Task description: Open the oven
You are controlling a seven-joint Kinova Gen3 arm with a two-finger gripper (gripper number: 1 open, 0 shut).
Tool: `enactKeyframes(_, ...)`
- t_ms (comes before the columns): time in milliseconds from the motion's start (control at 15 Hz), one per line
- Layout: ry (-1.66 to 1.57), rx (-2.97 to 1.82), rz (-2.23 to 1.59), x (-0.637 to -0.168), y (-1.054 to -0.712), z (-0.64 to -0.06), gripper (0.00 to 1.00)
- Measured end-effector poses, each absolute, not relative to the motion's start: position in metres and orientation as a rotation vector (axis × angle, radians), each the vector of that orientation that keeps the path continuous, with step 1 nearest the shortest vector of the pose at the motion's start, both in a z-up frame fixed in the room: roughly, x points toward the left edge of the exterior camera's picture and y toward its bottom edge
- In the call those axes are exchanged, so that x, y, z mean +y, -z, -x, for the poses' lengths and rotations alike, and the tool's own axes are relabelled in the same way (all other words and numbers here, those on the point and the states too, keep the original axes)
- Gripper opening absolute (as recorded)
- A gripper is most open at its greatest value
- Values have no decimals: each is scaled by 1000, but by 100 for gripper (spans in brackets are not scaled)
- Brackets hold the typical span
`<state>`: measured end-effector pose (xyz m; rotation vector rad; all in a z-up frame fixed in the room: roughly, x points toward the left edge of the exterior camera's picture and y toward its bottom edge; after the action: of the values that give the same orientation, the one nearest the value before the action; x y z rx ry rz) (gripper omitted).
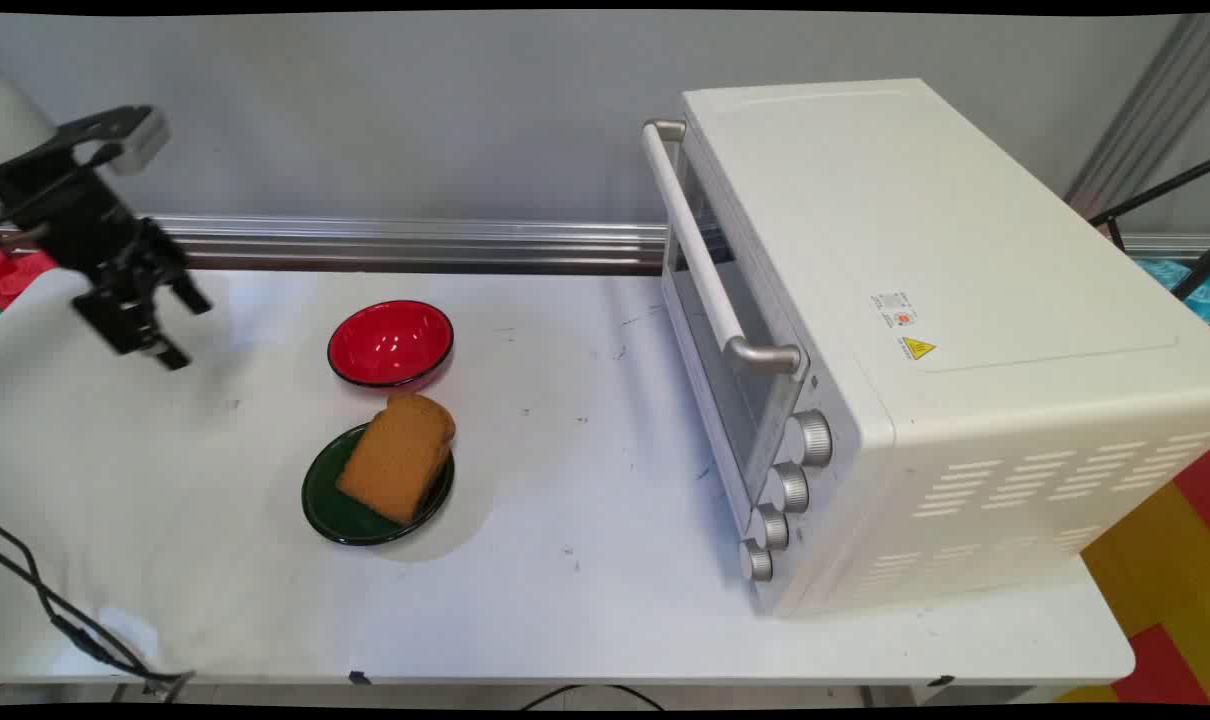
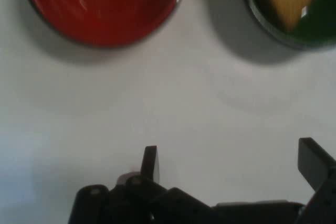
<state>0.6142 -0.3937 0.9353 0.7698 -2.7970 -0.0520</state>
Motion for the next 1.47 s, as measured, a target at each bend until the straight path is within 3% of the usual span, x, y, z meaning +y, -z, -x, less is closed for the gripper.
enactKeyframes(1133, -66, -2488, -722, -485, -1057, -318, 100)
enactKeyframes(1467, -105, -2457, -671, -516, -1088, -266, 100)
